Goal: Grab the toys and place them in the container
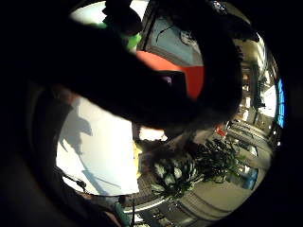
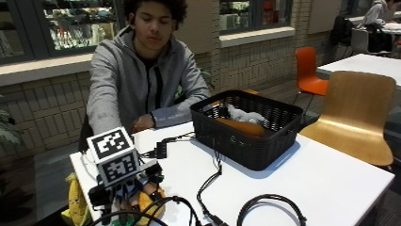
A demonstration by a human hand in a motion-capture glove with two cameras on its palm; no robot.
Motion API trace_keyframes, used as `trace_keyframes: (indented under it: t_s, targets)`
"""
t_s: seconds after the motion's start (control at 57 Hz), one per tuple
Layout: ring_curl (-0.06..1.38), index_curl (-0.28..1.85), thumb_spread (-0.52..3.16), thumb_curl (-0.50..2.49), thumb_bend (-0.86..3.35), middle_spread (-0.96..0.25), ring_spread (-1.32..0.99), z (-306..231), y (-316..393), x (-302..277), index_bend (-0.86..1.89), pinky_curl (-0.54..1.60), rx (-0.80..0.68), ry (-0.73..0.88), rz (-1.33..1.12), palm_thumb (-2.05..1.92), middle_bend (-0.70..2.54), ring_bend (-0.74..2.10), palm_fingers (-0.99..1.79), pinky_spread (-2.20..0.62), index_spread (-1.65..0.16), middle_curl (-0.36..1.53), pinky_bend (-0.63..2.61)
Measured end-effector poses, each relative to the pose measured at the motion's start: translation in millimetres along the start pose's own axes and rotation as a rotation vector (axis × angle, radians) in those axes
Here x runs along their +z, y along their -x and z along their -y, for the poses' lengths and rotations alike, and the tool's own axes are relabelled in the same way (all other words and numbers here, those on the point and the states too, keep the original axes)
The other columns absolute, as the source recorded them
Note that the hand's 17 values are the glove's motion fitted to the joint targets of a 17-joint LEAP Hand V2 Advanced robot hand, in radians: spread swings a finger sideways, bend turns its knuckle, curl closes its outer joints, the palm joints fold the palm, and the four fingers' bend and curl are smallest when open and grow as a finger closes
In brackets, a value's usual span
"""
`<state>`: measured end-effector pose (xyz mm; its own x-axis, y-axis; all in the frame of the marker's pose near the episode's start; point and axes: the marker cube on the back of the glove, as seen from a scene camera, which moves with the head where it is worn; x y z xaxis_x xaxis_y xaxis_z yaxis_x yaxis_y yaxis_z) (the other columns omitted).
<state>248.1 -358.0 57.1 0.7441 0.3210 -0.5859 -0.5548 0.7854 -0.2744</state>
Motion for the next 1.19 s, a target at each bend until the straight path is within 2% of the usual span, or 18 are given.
trace_keyframes:
  t_s: [0.123, 0.211, 0.281, 0.421, 0.526, 0.684, 0.877, 0.983, 1.123, 1.193]
  targets:
    - [0.3, 0.19, 1.18, 0.33, -0.02, 0.05, -0.05, 9, 12, 15, 0.19, 0.31, 0.006, -0.065, 0.118, 0.1, 0.11, 0.18, -0.15, 0.05, -0.3, 0.28, 1.09]
    - [0.28, 0.29, 1.2, 0.34, 0.0, 0.05, -0.04, 14, 20, 23, 0.44, 0.3, 0.041, -0.181, 0.091, 0.13, 0.12, 0.16, 0.05, 0.06, -0.3, 0.26, 1.07]
    - [0.29, 0.32, 1.29, 0.36, 0.09, 0.04, -0.05, 17, 27, 24, 0.54, 0.29, 0.045, -0.273, 0.075, 0.28, 0.16, 0.25, 0.25, 0.04, -0.29, 0.26, 1.05]
    - [0.37, 0.34, 1.43, 0.44, 0.25, -0.02, -0.14, 17, 33, 17, 0.44, 0.3, -0.001, -0.389, 0.074, 0.56, 0.27, 0.54, 0.61, -0.16, -0.26, 0.31, 1.06]
    - [0.44, 0.37, 1.35, 0.51, 0.3, -0.08, -0.21, 10, 33, 7, 0.39, 0.32, -0.024, -0.414, 0.057, 0.69, 0.34, 0.69, 0.68, -0.25, -0.24, 0.36, 1.05]
    - [0.51, 0.43, 1.19, 0.59, 0.28, -0.16, -0.3, -6, 50, -20, 0.39, 0.36, -0.083, -0.419, 0.131, 0.77, 0.44, 0.76, 0.67, -0.3, -0.23, 0.44, 1.05]
    - [0.56, 0.52, 1.08, 0.66, 0.25, -0.22, -0.36, -54, 150, -65, 0.42, 0.4, -0.342, -0.417, 0.161, 0.8, 0.5, 0.81, 0.6, -0.33, -0.23, 0.53, 1.1]
    - [0.58, 0.58, 1.04, 0.69, 0.24, -0.24, -0.37, -85, 218, -84, 0.43, 0.41, -0.587, -0.458, 0.117, 0.81, 0.52, 0.83, 0.57, -0.33, -0.23, 0.58, 1.12]
    - [0.6, 0.65, 1.0, 0.72, 0.22, -0.26, -0.39, -134, 302, -91, 0.45, 0.43, -0.846, -0.412, 0.103, 0.81, 0.54, 0.86, 0.52, -0.33, -0.23, 0.64, 1.15]
    - [0.61, 0.69, 1.0, 0.74, 0.21, -0.27, -0.38, -147, 330, -90, 0.45, 0.44, -0.892, -0.389, 0.071, 0.81, 0.54, 0.87, 0.5, -0.33, -0.24, 0.68, 1.16]
